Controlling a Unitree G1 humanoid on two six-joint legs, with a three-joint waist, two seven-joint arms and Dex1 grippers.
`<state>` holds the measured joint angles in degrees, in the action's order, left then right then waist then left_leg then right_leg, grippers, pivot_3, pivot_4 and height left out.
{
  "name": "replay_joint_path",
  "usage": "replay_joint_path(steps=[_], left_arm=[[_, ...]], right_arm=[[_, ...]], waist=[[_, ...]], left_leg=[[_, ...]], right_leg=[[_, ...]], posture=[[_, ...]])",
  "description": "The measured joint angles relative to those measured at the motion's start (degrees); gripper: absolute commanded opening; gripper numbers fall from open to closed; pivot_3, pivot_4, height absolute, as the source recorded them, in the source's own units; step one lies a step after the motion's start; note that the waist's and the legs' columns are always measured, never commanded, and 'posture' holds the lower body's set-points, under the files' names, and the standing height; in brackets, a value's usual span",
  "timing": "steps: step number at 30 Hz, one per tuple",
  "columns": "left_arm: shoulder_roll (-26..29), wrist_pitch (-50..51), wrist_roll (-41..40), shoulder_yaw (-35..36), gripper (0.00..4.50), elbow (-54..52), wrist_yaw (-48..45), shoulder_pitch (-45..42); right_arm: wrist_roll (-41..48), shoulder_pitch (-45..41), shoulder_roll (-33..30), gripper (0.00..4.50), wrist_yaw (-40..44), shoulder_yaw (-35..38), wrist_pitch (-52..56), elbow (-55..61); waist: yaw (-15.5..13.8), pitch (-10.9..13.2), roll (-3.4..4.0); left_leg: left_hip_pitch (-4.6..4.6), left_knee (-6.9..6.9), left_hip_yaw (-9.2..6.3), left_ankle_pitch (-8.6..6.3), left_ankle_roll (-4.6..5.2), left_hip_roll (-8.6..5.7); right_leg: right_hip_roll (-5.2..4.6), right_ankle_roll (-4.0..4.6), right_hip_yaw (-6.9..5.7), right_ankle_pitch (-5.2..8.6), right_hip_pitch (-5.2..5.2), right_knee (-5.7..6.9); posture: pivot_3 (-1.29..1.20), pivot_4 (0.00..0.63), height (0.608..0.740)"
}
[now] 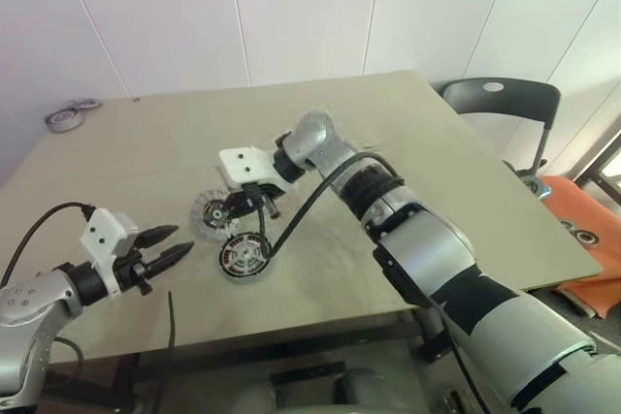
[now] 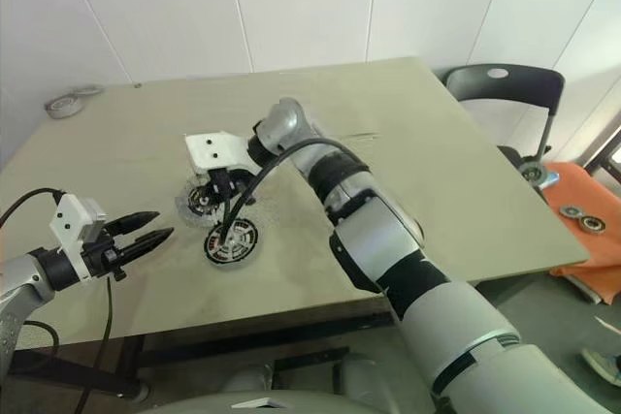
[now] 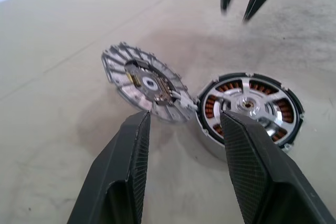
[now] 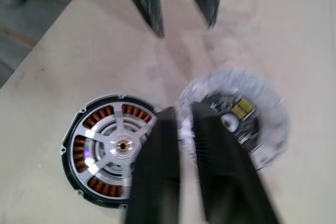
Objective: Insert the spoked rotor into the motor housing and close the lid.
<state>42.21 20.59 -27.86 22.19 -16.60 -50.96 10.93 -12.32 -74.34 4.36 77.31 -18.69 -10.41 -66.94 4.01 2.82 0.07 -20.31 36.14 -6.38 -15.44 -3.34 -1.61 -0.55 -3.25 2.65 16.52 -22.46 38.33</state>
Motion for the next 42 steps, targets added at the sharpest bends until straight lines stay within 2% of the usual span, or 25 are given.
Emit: replay_joint_path(steps=[7, 13, 18, 29, 42], left_arm=[[-1.16, 1.71, -2.14, 0.05, 2.26, -1.60, 0.97, 0.82], [-2.98, 4.46, -7.34, 2.81, 2.26, -6.47, 2.62, 4.02], [-2.97, 5.50, -8.67, 3.79, 2.26, -8.34, 2.57, 7.50], [0.78, 7.28, -10.33, 8.43, 2.26, -8.93, -1.15, 11.45], [1.76, 7.61, -10.11, 8.45, 2.26, -7.66, -1.84, 9.97]], right_arm=[[4.01, 4.37, 1.10, 0.02, -5.51, 3.59, 5.92, 4.90], [6.24, 8.98, 0.99, 0.02, -4.03, 3.29, 14.98, 11.83], [5.75, 16.76, 1.04, 0.02, -6.29, 0.60, 17.21, 14.73], [6.27, 15.19, 2.86, 0.02, -13.30, 1.17, 16.75, 11.25], [4.56, 16.59, 2.19, 0.02, -12.80, -1.37, 14.48, 6.32]], waist=[[0.07, -0.01, -0.01], [-0.01, -0.04, -0.07], [-0.03, -0.04, -0.06], [0.01, 0.06, 0.11], [0.05, 0.05, 0.10]], left_leg=[[-0.05, -0.03, 0.01, 0.00, 0.00, 0.01], [-0.02, 0.00, 0.00, 0.00, 0.00, 0.01], [-0.01, 0.05, 0.01, 0.00, 0.00, 0.01], [0.03, 0.05, 0.03, 0.00, 0.00, 0.01], [0.04, 0.03, 0.05, 0.00, 0.00, 0.01]], right_leg=[[-0.01, 0.00, 0.02, 0.00, -0.07, 0.00], [-0.01, 0.00, 0.01, 0.00, 0.00, -0.01], [0.01, 0.00, 0.01, 0.00, 0.00, 0.03], [0.02, 0.00, 0.00, 0.01, 0.04, 0.00], [0.02, 0.00, 0.02, 0.01, 0.06, -0.02]], posture=[[0.00, 0.000, 0.740], [0.00, 0.000, 0.740], [0.00, 0.000, 0.740], [0.00, 0.000, 0.740], [0.00, 0.000, 0.740]])
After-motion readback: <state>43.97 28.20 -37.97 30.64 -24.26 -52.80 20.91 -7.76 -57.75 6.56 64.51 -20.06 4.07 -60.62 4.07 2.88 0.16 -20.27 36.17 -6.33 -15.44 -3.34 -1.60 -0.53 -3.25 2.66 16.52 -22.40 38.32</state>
